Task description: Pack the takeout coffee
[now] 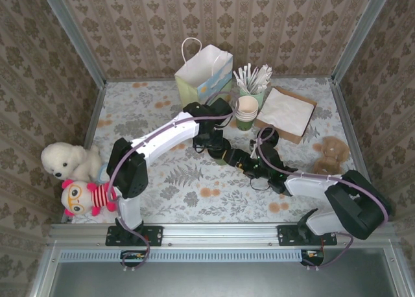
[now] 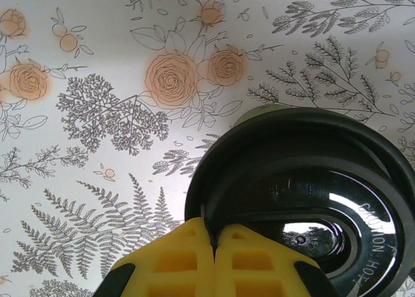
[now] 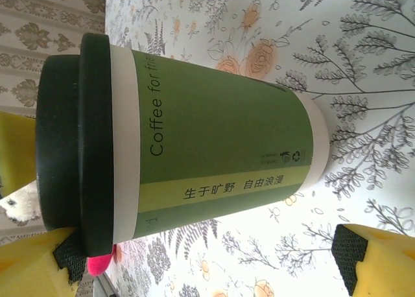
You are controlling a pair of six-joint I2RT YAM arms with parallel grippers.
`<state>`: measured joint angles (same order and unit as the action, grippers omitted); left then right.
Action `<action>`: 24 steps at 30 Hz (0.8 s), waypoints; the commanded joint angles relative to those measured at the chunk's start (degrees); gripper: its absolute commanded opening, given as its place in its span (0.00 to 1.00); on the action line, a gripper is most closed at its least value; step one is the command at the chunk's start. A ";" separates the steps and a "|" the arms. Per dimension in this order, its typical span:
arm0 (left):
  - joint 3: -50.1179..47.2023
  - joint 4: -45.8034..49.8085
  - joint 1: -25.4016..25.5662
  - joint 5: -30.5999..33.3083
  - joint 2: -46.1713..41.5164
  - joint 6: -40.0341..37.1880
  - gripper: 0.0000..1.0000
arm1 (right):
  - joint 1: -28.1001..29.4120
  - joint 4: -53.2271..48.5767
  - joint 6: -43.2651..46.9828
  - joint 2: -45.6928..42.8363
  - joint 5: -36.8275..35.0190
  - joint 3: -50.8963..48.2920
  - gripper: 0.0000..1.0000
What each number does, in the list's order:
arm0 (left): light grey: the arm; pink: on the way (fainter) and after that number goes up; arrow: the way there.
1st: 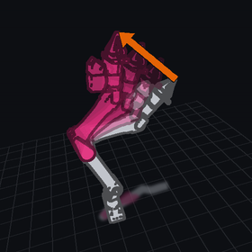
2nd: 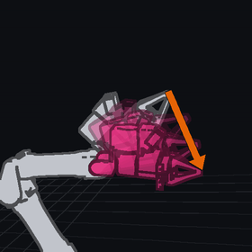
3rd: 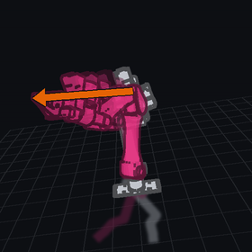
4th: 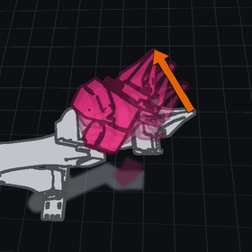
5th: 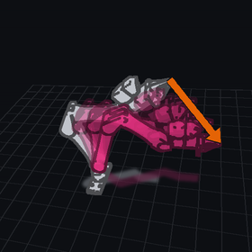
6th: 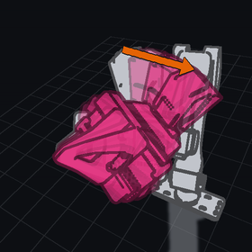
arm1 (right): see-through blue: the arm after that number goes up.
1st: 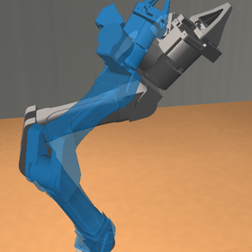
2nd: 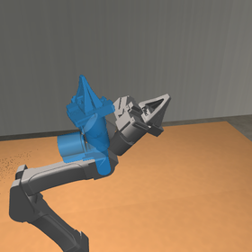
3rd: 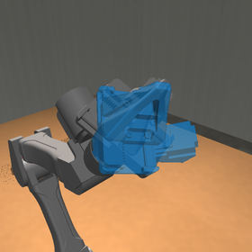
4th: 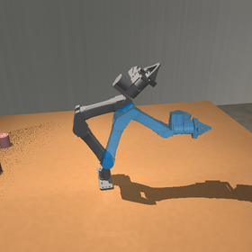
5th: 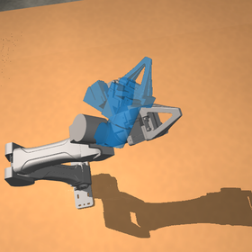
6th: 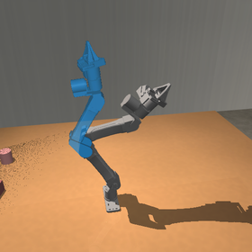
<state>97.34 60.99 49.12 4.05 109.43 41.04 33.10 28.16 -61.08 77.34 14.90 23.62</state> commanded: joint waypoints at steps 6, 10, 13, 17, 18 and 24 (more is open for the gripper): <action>6.96 8.42 -0.17 -1.81 7.23 -14.57 0.00 | -9.53 -32.07 7.08 -13.15 5.87 9.87 1.00; 7.61 7.93 0.66 -1.58 5.92 -21.09 0.00 | -17.34 -39.88 6.59 -11.12 13.93 13.66 0.99; 8.32 8.56 0.83 -4.14 6.19 -26.02 0.00 | -20.73 -38.57 7.61 -7.68 22.34 15.06 0.97; 8.02 7.75 1.61 -7.32 5.84 -31.33 0.00 | -21.02 -43.25 13.88 -3.92 25.47 19.10 0.96; 8.06 7.55 1.65 -8.16 5.75 -32.18 0.00 | -20.99 -43.08 14.11 -3.40 25.90 19.33 0.96; 9.05 7.40 1.59 -9.37 6.59 -34.57 0.00 | -20.84 -38.28 12.02 0.92 29.73 19.16 0.94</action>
<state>105.47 65.67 50.28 -3.01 113.86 10.13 12.14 -10.59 -49.54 76.34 39.90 41.28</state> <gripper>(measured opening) 0.044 0.941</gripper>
